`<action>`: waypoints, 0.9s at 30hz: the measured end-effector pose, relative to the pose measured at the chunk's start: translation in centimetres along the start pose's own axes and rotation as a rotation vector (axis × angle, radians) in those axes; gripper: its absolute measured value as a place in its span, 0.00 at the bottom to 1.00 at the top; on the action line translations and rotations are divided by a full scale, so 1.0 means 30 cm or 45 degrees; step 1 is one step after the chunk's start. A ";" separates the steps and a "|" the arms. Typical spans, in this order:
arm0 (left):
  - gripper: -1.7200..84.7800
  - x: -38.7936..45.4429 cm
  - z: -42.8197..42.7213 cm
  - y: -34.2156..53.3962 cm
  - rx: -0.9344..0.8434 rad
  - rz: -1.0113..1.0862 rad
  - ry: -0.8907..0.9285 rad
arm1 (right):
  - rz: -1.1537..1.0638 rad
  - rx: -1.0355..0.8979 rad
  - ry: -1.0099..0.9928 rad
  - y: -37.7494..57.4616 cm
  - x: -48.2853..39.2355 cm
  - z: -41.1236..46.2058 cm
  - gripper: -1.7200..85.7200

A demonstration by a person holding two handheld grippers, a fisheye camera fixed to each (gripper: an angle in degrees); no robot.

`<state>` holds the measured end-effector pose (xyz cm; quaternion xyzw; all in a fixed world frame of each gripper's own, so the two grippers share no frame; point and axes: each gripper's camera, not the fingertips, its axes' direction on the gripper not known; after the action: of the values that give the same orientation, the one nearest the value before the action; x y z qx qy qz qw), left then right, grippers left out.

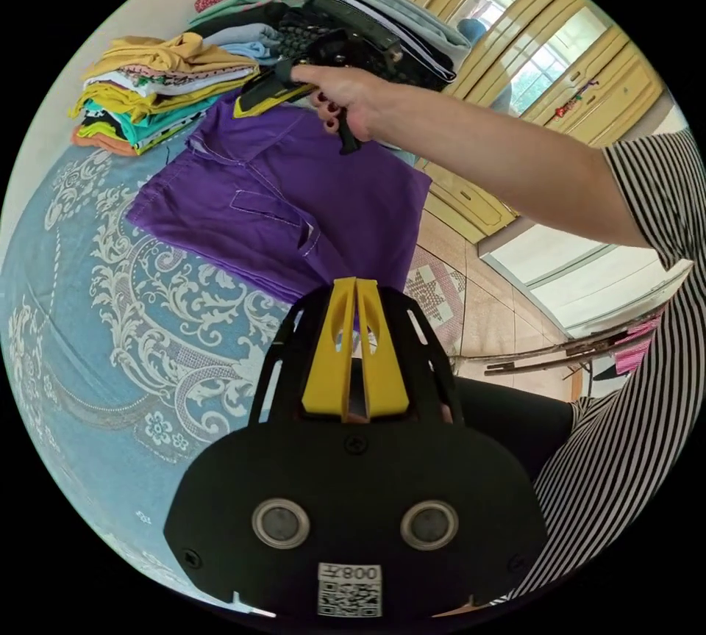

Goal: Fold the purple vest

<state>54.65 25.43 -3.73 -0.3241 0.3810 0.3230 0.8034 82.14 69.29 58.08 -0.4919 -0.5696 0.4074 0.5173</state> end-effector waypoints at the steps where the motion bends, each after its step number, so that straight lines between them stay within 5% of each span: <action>1: 0.02 0.002 -0.005 0.005 -0.001 -0.006 -0.041 | 0.001 0.005 -0.026 0.025 0.002 -0.015 0.02; 12: 0.02 0.042 0.130 -0.048 -0.198 0.008 -0.258 | 0.160 -0.199 -0.101 0.577 -0.024 0.042 0.02; 20: 0.02 0.016 0.124 -0.116 -0.264 -0.087 -0.159 | 0.073 -0.190 0.003 0.603 -0.044 0.101 0.02; 27: 0.02 0.063 0.031 -0.161 -0.204 -0.069 -0.310 | -0.001 -0.140 0.129 0.647 -0.129 0.074 0.02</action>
<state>59.69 23.84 -3.49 -0.3559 0.2449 0.3677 0.8235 82.56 69.18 38.16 -0.5394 -0.5645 0.3499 0.5177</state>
